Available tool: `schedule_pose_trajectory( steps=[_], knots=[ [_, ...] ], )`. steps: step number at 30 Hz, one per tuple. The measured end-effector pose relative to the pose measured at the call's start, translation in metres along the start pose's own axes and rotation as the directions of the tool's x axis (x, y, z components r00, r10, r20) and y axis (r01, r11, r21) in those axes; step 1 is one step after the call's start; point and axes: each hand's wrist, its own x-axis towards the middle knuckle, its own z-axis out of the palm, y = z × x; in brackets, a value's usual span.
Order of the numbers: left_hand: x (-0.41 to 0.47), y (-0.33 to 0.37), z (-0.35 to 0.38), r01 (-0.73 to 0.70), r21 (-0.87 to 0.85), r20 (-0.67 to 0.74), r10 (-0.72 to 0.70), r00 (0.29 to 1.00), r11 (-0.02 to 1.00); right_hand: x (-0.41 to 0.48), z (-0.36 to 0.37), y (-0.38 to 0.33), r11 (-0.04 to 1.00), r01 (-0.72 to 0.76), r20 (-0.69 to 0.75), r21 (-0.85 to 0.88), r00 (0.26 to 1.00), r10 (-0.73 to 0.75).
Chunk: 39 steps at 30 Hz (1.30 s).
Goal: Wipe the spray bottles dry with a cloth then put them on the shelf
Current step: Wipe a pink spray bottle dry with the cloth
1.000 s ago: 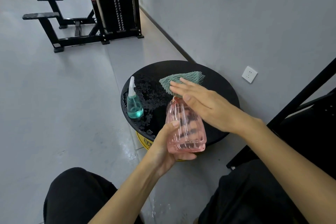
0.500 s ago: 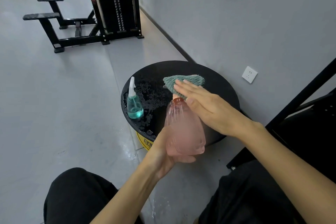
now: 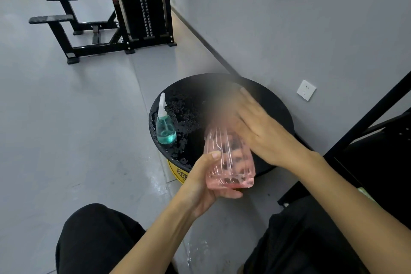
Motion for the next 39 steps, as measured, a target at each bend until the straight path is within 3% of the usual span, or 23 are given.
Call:
schedule_pose_trajectory(
  steps=[5, 12, 16, 19, 25, 34, 39],
  knots=[
    [-0.001, -0.004, 0.002, 0.017, 0.017, -0.005, -0.017, 1.000, 1.000, 0.013, -0.002, 0.003, 0.993, -0.091, -0.034, 0.075, 0.995, 0.094],
    [-0.001, 0.000, -0.004, 0.042, 0.034, -0.015, -0.042, 0.999, 0.999, -0.003, 0.006, -0.015, 0.993, 0.094, 0.097, 0.077, 0.990, -0.102],
    [-0.003, -0.001, 0.001, 0.031, 0.055, 0.029, -0.032, 0.999, 0.998, 0.013, -0.007, -0.002, 0.999, 0.038, 0.074, -0.005, 0.997, -0.038],
    [-0.003, -0.003, 0.003, 0.032, 0.059, 0.029, -0.033, 0.999, 0.998, 0.018, -0.010, -0.002, 1.000, -0.011, 0.058, 0.027, 0.998, 0.009],
    [-0.002, -0.002, -0.001, 0.028, 0.079, 0.004, -0.029, 1.000, 0.996, -0.002, -0.004, -0.012, 0.990, 0.121, 0.150, 0.067, 0.980, -0.130],
    [-0.003, -0.006, 0.004, 0.020, 0.089, 0.050, -0.025, 0.998, 0.996, 0.018, -0.011, -0.003, 1.000, 0.024, 0.080, -0.001, 0.996, -0.024],
    [-0.003, -0.004, 0.000, 0.015, 0.077, 0.003, -0.016, 1.000, 0.997, 0.002, 0.004, -0.015, 0.989, 0.147, 0.133, -0.005, 0.980, -0.145]
  ],
)
